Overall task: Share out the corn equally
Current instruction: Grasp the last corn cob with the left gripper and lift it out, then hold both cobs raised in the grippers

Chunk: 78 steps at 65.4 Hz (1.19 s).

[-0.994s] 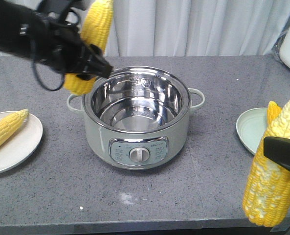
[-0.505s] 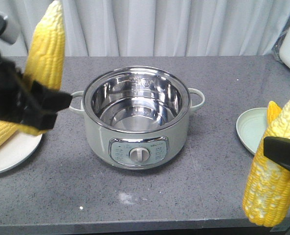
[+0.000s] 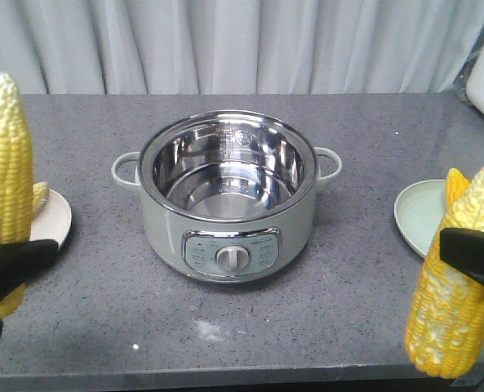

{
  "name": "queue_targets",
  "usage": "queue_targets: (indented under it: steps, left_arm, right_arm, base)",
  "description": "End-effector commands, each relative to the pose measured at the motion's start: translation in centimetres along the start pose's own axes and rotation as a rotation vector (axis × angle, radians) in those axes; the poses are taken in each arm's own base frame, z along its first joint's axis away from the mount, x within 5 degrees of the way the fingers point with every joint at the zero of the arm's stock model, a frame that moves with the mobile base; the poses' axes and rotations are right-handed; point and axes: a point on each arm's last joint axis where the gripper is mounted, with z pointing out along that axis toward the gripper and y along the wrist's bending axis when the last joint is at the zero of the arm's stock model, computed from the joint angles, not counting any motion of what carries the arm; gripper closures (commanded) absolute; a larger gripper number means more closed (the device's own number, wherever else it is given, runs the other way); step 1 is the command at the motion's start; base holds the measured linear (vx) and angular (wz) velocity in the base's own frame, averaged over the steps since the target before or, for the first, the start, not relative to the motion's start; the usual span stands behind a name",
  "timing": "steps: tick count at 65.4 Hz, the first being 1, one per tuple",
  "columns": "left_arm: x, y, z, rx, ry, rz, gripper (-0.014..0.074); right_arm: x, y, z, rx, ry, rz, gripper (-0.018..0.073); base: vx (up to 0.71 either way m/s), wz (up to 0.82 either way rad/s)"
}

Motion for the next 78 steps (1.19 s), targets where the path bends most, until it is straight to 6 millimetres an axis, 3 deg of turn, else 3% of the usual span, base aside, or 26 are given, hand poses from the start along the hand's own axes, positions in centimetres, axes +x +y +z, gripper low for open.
queue_targets:
  steps: [1, 16, 78]
  left_arm:
    - [-0.5, -0.2, -1.3, -0.011, -0.115, -0.013, 0.0351]
    - [0.5, -0.5, -2.3, -0.019, -0.138, 0.000, 0.0351]
    - [0.7, -0.6, -2.3, -0.011, -0.120, -0.001, 0.0352]
  right_arm:
    - [-1.1, -0.1, -0.4, 0.025, -0.083, -0.001, 0.0305]
    - [-1.1, -0.1, -0.4, 0.025, -0.083, -0.001, 0.0305]
    - [-1.1, -0.1, -0.4, 0.025, -0.083, -0.001, 0.0305]
  base:
    - [0.00, 0.00]
    - [0.00, 0.00]
    - [0.00, 0.00]
